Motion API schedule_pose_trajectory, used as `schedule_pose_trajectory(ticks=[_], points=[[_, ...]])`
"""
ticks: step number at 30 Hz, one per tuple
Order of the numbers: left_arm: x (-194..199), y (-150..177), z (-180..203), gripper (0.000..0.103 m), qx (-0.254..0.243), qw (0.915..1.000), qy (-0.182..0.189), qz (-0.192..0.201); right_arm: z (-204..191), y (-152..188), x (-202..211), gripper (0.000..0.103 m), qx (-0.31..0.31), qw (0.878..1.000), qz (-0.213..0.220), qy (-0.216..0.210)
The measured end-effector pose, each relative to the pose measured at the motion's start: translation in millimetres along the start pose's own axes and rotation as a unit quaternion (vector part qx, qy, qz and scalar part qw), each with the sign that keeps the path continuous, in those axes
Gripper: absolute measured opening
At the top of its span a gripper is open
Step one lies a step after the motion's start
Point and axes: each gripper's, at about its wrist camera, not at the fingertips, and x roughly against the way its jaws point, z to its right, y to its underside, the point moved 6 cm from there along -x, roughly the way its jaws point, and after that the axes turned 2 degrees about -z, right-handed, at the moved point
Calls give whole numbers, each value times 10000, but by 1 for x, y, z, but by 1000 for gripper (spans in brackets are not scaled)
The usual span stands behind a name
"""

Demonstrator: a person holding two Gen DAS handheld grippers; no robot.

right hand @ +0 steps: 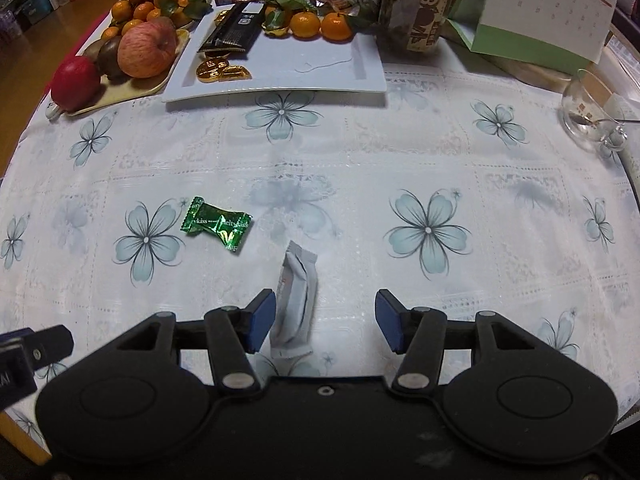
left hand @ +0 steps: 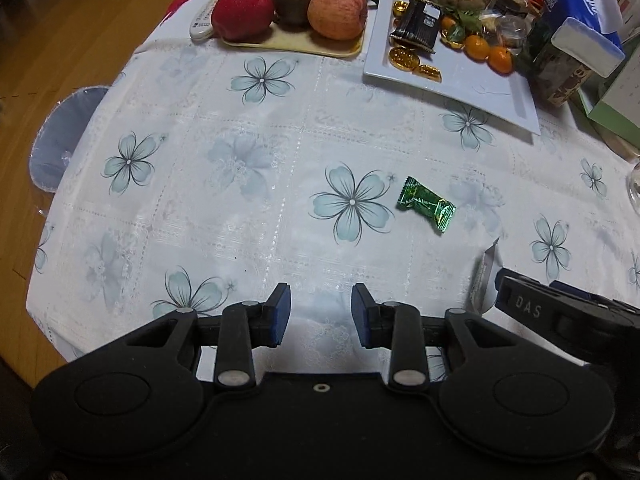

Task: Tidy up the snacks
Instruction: 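Lower the open right tool over the white sesame-crisp packet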

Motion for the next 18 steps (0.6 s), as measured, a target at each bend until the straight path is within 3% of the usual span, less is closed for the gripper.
schedule_pose_trajectory(ticks=[6,8,10,12,16,18], points=[[-3,-5,-2,42,-4,9996,-270,107,-13,-6,-20,56,218,9981,60,577],[-4,-6,-1,42,-56,9997,-194,102,-5,-6,-28,56,94,9978,-133,646],[-4,-6,-1,42,-38,9999,-120,89,7,-6,-33,66,-89,9980,-297,545],[-3,-7,-2,42,15,9999,-6,99,21,-8,-32,66,-301,9975,-341,536],[1,-11,-1,43,29,9987,273,426,39,-12,-27,64,-475,9944,-108,934],[0,-12,-1,43,-12,9985,297,457,38,-13,-25,64,-455,9961,-24,756]])
